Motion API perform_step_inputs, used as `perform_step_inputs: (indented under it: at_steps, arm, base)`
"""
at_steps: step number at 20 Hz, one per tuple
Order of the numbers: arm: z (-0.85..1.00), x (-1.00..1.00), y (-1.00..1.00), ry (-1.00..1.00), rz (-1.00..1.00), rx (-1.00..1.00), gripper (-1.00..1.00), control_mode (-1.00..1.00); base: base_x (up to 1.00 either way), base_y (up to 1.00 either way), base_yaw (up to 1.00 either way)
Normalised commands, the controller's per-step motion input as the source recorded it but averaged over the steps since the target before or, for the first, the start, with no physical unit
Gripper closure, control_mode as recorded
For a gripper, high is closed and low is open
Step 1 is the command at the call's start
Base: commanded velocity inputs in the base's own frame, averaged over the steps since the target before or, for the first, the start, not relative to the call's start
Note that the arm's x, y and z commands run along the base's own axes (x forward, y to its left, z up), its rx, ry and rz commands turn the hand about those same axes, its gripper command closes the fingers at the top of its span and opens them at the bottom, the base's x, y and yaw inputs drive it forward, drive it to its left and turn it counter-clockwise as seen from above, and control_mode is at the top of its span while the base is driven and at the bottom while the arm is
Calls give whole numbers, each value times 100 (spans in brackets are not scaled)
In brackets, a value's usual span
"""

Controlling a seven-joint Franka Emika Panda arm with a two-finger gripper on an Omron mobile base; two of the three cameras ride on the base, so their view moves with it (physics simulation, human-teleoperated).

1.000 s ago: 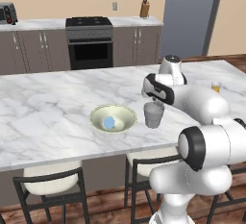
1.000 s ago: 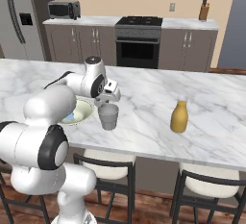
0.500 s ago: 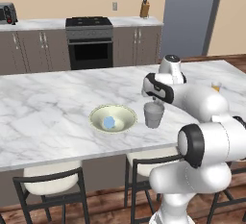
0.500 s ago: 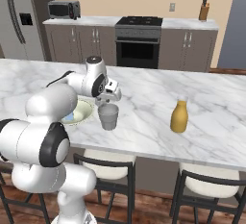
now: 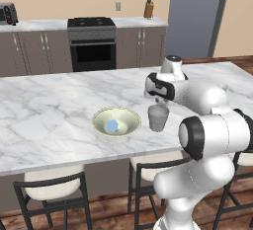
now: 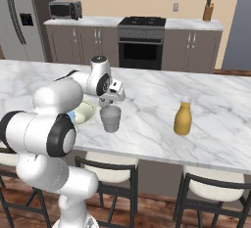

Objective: There are two ice cubes in the ice bowl. Place both ice cubes in the glass cup.

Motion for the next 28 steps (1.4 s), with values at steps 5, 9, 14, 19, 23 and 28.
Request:
perform_step_inputs:
  at_steps: [5, 9, 14, 19, 23, 28]
  arm:
    - [-7, 41, 0, 3, 0, 0, 100, -100]
    - [-30, 3, -7, 0, 0, 0, 100, -100]
    - [-45, 0, -6, 0, 0, 0, 100, -100]
    - [-21, 7, -1, 0, 0, 0, 100, -100]
    - [-4, 14, 0, 0, 0, 0, 100, -100]
    - [0, 17, 0, 0, 0, 0, -100, -100]
  base:
    - [0, 0, 0]
    - [0, 0, 0]
    - [0, 0, 0]
    - [0, 0, 0]
    - [0, 0, 0]
    - [0, 0, 0]
